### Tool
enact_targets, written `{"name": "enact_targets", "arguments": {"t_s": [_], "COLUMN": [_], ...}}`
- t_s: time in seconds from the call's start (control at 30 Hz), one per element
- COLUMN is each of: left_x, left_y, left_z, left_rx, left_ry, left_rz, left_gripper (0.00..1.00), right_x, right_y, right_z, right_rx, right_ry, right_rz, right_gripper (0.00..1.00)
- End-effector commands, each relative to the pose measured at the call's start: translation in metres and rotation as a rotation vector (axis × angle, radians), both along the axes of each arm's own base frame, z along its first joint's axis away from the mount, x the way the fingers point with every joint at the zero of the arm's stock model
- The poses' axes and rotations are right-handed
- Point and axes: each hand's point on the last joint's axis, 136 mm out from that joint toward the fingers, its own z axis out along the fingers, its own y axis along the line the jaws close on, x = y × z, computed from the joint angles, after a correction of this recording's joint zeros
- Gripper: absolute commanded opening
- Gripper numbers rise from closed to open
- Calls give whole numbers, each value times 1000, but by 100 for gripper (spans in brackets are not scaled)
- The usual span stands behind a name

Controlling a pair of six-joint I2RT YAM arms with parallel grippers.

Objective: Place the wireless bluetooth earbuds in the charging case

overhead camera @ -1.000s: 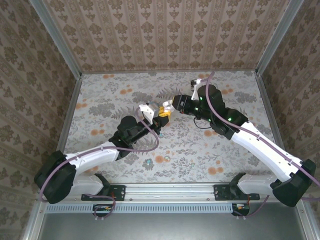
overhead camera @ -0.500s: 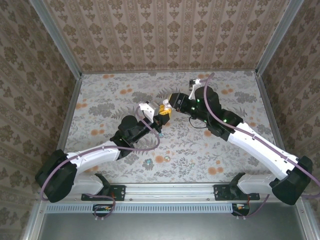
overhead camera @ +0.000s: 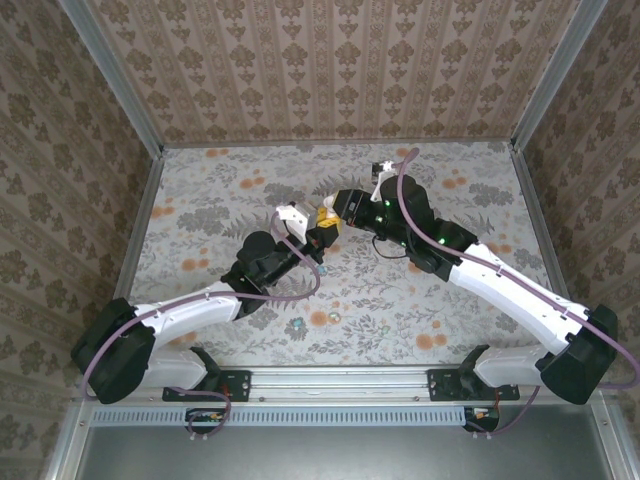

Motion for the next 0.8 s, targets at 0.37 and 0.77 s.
{"name": "enact_targets", "arguments": {"t_s": [0.37,0.77], "left_x": [2,4], "left_y": [-2,0], "left_z": [30,36], "left_rx": [-60,-59], "left_ry": [-59,-89], "left_rz": [11,31], "left_gripper": [5,5], "right_x": [-6,-7], "right_y": [11,18], "right_z": [8,-4], "right_rx": [50,18], "right_ry": [9,48], "right_rz": [38,44], "right_gripper": [28,29]}}
